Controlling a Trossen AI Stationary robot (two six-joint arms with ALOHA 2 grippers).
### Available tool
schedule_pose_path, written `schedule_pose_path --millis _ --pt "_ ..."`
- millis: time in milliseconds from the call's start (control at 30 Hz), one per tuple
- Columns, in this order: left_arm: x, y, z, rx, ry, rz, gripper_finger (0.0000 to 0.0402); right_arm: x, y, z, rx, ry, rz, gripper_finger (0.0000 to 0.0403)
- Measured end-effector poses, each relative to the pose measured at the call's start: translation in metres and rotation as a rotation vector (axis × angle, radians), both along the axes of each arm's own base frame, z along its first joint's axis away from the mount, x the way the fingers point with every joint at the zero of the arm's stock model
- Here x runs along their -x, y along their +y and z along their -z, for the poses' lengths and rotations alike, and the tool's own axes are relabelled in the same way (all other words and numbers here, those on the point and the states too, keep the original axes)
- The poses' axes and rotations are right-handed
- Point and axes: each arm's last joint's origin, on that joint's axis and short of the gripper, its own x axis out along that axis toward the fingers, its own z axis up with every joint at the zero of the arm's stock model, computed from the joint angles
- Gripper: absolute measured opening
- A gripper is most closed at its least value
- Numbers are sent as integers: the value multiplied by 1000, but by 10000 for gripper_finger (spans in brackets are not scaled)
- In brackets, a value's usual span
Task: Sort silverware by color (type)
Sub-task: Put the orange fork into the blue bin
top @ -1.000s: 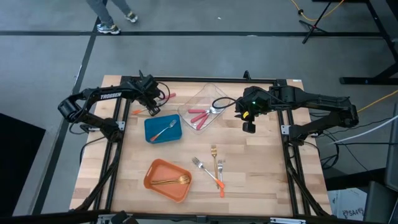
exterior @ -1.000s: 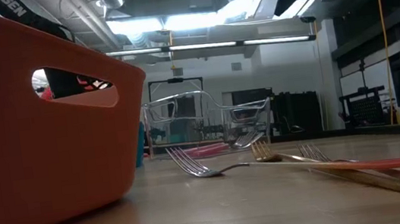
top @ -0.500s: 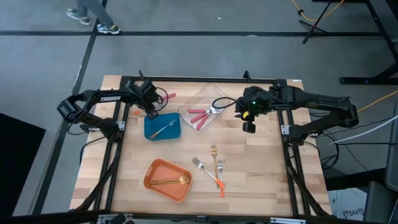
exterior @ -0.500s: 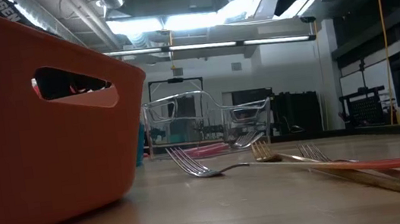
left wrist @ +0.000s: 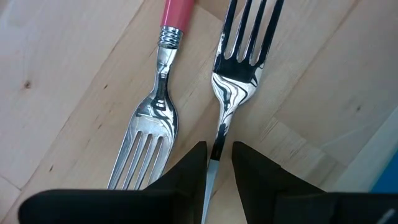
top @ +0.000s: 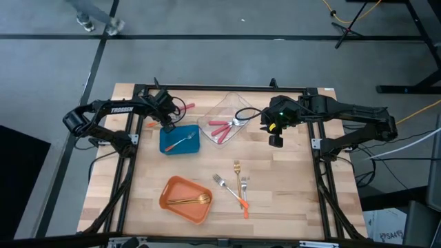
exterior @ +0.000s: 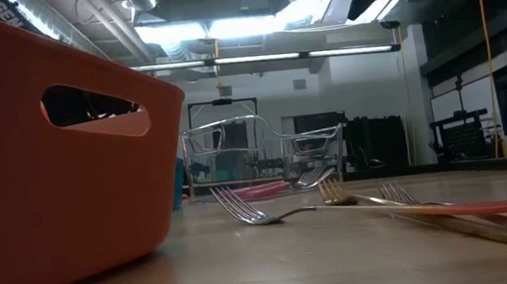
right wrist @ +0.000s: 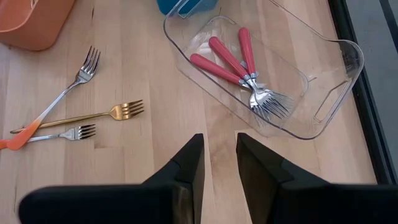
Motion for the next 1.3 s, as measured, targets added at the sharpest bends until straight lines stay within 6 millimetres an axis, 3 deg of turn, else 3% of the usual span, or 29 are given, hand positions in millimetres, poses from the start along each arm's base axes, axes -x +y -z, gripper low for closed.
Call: schedule_pose_path --millis 200,533,1067,1300 --pt "0 0 0 2 1 0 68 0 0 0 0 1 0 85" --pt "0 -1 0 8 0 1 8 0 0 0 0 0 0 85" --pt "0 -1 0 33 -28 -24 7 0 0 0 0 0 0 85" --pt "-9 8 -12 16 -78 -45 6 0 0 0 0 0 0 85"
